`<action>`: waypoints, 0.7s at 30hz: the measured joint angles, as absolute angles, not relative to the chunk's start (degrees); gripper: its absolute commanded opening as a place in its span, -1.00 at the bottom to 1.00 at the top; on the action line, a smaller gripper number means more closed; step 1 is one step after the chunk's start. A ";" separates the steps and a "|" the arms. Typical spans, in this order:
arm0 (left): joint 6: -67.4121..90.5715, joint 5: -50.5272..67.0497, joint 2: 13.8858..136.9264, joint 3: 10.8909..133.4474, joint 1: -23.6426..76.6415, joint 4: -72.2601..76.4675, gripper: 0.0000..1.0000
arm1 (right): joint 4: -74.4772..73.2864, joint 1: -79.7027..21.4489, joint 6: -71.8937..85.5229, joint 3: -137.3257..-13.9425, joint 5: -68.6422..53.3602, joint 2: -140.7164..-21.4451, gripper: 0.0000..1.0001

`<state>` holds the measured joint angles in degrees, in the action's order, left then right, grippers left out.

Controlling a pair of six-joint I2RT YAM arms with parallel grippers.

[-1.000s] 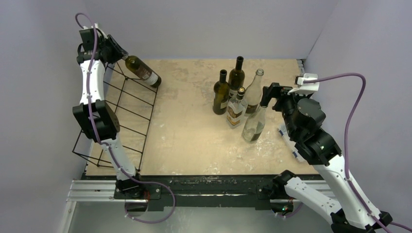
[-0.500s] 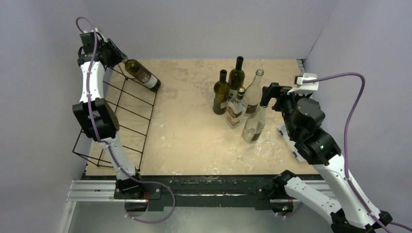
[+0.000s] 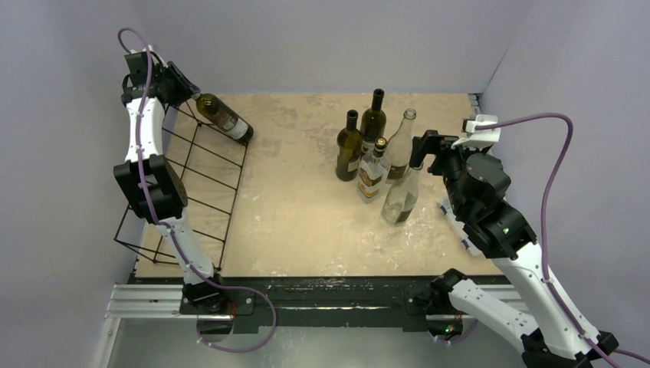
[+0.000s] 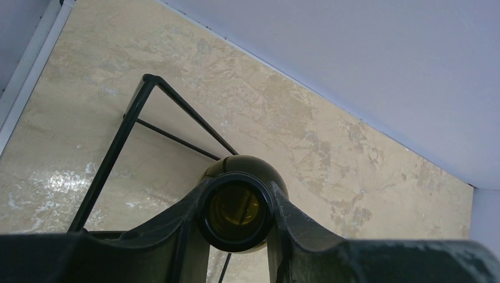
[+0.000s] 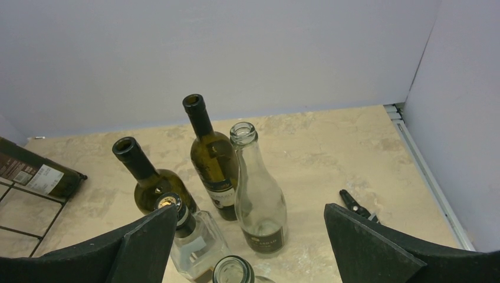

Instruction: Put the wine bottle on the wine rack

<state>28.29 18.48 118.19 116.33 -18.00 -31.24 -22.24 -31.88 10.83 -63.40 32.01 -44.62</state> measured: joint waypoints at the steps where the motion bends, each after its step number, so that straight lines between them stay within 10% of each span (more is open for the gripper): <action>1: 28.38 18.41 118.19 116.33 -18.02 -31.33 -0.76 | -22.24 -31.88 10.83 -63.40 32.01 -44.60 0.98; 21: 33.98 16.99 118.93 116.38 -19.55 -32.60 -0.21 | -22.24 -31.88 10.83 -63.40 31.99 -44.51 0.98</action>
<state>33.98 16.99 118.93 116.38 -19.55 -32.60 -22.24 -31.88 10.83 -63.40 31.99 -44.51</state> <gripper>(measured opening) 0.354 0.987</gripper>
